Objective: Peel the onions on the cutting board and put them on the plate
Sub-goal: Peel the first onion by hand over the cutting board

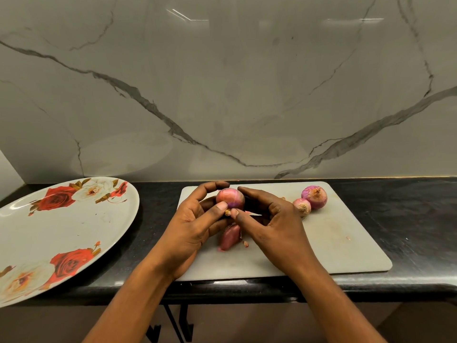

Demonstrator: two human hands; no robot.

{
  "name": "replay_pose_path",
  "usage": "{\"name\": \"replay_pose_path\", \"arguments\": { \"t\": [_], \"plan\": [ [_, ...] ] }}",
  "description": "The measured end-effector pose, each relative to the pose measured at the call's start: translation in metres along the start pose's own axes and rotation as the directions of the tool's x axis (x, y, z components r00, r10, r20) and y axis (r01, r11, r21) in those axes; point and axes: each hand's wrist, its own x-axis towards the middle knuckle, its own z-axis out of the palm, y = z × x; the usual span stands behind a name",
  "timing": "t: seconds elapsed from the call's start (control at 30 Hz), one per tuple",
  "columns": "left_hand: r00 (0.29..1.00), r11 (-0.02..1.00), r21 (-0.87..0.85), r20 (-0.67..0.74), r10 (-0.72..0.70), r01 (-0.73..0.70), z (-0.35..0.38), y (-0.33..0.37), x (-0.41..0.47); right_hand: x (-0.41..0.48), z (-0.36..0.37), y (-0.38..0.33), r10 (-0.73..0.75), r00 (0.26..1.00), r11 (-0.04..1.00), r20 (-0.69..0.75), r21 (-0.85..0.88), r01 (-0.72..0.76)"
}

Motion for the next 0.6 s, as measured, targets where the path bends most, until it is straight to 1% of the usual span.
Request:
{"name": "replay_pose_path", "arguments": {
  "t": [0.3, 0.37, 0.47, 0.6],
  "plan": [
    [1.0, 0.999, 0.047, 0.013, 0.012, -0.012, 0.0009, 0.0001, -0.0014, -0.0002, -0.0005, -0.0016, -0.003, 1.0, 1.0, -0.011, 0.014, 0.003],
    [1.0, 0.999, 0.036, 0.014, 0.013, -0.014, 0.0015, 0.0006, -0.0018, -0.001, -0.0002, -0.0021, -0.016, 1.0, 1.0, -0.021, -0.012, 0.016],
    [1.0, 1.0, -0.027, 0.012, 0.017, -0.016, 0.0039, 0.0029, -0.0029, -0.0021, -0.0013, -0.0032, -0.071, 0.995, 0.995, -0.074, -0.08, 0.065],
    [1.0, 1.0, -0.027, 0.024, 0.013, -0.012, 0.0056, 0.0034, -0.0032, -0.002, -0.002, -0.0026, -0.053, 0.994, 0.997, -0.097, -0.066, 0.047]
  ]
}}
